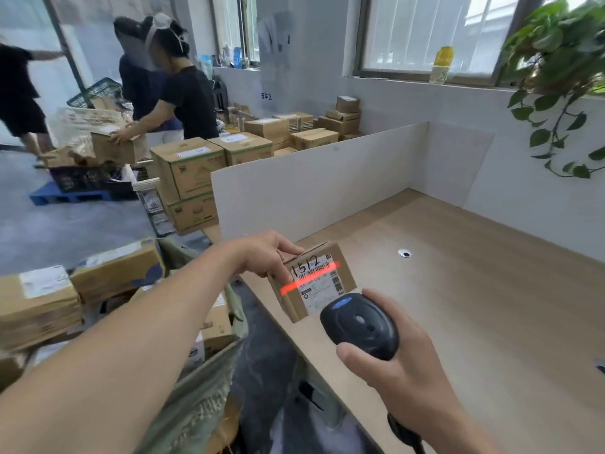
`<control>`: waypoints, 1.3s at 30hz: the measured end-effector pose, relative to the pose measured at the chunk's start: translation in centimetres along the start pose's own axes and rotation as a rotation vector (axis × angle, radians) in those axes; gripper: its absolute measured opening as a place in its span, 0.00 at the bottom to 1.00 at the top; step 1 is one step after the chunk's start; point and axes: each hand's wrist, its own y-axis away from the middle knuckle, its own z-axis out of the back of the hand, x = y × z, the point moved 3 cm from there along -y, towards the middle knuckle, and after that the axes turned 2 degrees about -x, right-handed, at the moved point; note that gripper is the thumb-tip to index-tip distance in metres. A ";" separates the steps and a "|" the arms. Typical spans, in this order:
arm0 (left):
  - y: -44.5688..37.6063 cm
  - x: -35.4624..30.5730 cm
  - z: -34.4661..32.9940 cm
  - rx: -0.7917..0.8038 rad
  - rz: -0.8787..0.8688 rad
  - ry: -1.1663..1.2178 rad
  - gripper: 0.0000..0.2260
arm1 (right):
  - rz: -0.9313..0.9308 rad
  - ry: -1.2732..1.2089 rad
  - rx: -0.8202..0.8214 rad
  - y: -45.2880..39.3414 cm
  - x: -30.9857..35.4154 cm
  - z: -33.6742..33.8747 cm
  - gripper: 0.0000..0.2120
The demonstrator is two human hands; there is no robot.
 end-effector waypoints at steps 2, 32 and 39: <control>0.1 1.4 1.9 0.011 0.002 -0.024 0.30 | 0.009 -0.027 -0.013 -0.9 0.0 -2.1 0.31; 12.3 32.5 8.8 -0.403 0.621 0.482 0.13 | -0.086 -0.180 0.205 -5.1 0.6 -18.1 0.37; 12.1 33.7 6.8 -0.267 0.587 0.159 0.17 | -0.104 -0.186 0.203 -4.5 -0.2 -18.6 0.40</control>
